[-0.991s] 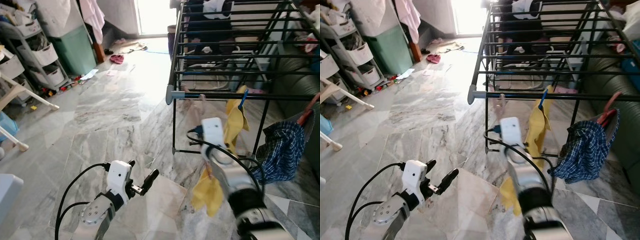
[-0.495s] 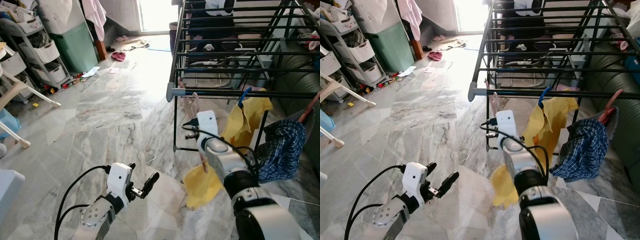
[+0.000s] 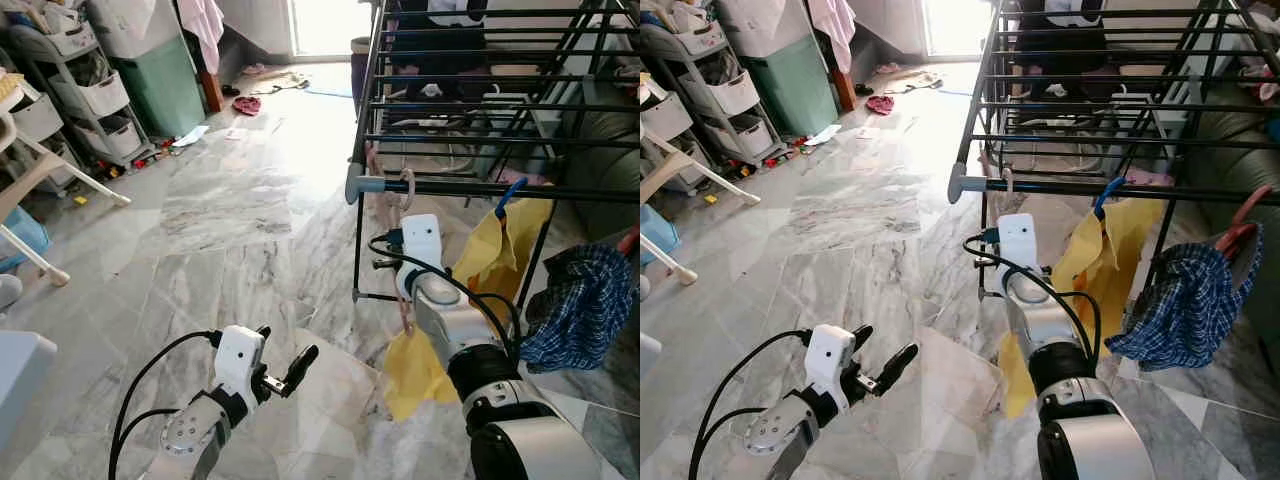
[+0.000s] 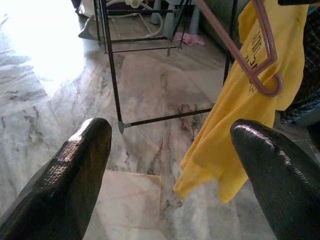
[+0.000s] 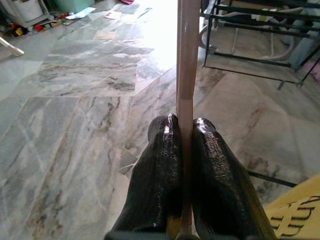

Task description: Hang hanger

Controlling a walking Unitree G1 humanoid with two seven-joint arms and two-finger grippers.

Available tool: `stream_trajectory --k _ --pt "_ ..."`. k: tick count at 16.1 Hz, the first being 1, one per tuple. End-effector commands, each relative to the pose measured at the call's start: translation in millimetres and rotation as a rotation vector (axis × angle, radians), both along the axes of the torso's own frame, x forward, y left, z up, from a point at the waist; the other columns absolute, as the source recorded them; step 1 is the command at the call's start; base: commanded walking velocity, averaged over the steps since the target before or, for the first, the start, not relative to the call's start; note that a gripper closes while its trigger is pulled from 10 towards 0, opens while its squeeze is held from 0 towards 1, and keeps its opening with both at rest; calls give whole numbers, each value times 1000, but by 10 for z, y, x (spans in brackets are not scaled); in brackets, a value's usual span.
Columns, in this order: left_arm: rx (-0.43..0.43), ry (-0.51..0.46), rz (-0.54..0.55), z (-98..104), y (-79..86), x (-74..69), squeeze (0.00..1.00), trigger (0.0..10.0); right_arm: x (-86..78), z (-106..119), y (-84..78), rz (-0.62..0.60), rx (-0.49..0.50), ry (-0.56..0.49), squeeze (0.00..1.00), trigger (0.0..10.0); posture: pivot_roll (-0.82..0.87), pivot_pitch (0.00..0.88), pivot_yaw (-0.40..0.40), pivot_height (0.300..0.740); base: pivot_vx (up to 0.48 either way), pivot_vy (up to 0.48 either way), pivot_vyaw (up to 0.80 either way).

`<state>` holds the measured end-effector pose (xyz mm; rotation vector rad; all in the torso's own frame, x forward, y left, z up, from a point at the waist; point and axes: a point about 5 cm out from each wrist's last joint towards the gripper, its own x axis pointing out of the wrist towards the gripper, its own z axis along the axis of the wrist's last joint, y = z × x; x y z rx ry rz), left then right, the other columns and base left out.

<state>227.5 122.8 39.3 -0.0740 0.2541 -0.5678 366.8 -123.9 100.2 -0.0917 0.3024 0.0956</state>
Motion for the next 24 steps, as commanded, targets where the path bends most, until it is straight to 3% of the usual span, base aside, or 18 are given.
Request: stream_trajectory --k 1,5,9,14,24 --pt "19 -3 6 5 30 20 0 10000 8 26 -29 -12 11 -5 0 10000 -121 44 85 740 0 0 0" --pt "26 6 -13 -16 11 26 0 10000 159 244 -108 -40 14 -37 0 10000 -127 50 95 740 0 0 0" --pt "30 10 -16 -18 9 29 0 10000 252 351 -87 -55 37 -18 0 10000 -121 49 94 740 0 0 0" --pt "36 15 -12 -34 18 36 0 10000 196 142 26 -39 111 120 0 10000 -110 44 88 740 0 0 0" --pt "46 17 -14 -50 9 39 0 10000 61 -117 187 39 77 217 0 10000 -109 37 89 740 0 0 0"
